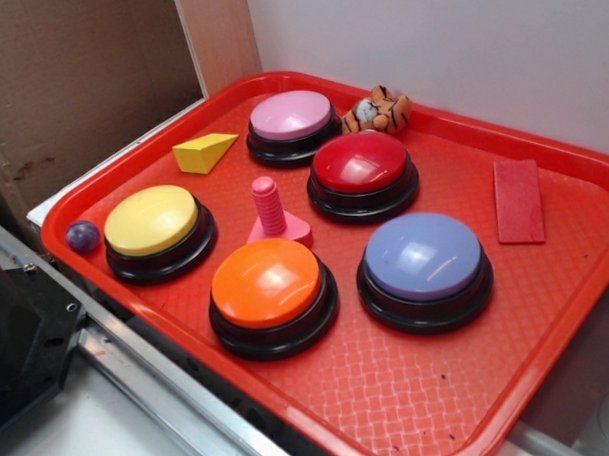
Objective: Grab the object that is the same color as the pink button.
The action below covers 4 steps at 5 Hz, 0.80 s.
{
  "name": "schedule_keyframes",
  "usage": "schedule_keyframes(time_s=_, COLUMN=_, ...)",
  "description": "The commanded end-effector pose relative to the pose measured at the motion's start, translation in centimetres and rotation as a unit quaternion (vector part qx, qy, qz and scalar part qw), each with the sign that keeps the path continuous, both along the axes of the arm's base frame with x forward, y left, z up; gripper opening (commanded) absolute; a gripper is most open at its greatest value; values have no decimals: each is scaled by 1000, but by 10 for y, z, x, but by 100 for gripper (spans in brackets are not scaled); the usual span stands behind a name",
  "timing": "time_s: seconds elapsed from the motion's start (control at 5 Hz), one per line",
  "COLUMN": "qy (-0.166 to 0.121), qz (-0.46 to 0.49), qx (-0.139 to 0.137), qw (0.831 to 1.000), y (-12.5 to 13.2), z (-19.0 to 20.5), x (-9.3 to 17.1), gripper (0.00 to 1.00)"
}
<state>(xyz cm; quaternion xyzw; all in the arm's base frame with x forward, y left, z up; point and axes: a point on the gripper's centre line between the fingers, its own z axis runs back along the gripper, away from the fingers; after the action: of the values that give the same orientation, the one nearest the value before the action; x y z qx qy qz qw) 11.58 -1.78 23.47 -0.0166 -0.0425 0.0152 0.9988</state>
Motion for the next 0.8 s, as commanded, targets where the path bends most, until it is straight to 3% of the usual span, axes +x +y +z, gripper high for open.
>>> schedule_keyframes(time_s=0.0, qy=0, qz=0, qx=0, qw=1000, y=0, z=0, x=0, gripper=100)
schedule_keyframes(time_s=0.2, qy=-10, qz=-4, qx=-10, qw=1000, y=-5, z=-4, x=-3, gripper=100)
schedule_keyframes(time_s=0.6, qy=-23, qz=42, qx=-30, qw=998, y=-19, z=-39, x=17, gripper=100)
